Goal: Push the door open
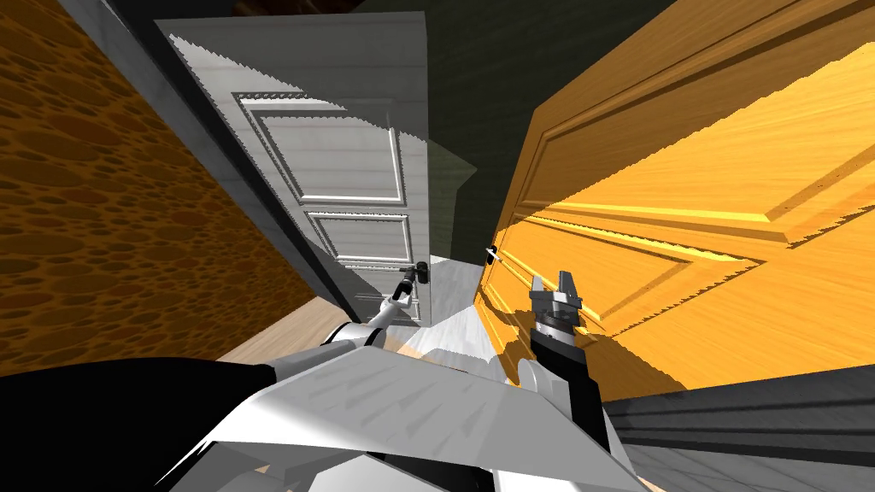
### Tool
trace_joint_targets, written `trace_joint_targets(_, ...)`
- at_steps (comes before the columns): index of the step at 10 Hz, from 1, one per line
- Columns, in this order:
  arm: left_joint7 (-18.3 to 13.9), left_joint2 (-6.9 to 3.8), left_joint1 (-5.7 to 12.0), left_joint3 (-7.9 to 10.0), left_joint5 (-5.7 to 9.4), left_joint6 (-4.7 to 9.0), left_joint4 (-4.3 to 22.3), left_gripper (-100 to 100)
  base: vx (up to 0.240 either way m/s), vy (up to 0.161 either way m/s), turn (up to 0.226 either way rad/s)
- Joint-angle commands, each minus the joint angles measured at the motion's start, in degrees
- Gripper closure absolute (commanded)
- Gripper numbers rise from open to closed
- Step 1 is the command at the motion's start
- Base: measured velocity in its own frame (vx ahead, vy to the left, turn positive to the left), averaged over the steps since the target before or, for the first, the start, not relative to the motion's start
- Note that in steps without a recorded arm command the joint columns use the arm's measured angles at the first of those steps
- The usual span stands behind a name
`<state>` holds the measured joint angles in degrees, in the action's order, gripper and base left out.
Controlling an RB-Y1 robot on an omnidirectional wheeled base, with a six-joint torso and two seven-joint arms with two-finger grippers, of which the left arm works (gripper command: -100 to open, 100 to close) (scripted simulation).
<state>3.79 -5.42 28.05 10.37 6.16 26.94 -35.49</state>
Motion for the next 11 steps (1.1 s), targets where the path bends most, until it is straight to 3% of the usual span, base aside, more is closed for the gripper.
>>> trace_joint_targets(1, 0.3, -1.13, -0.51, 1.4, 0.44, -0.46, -1.1, 100, 0.155, -0.109, 0.071)
trace_joint_targets(5, 0.5, -1.41, -0.58, 2.11, 0.69, -0.45, -1.1, 100, 0.094, -0.062, 0.034)
trace_joint_targets(6, 0.9, -1.94, -0.71, 3.47, 1.16, -0.43, -1.0, 100, 0.108, -0.107, 0.066)
trace_joint_targets(11, 1.6, -2.81, -0.94, 5.95, 2.03, -0.39, -0.9, 100, 0.174, -0.13, 0.09)
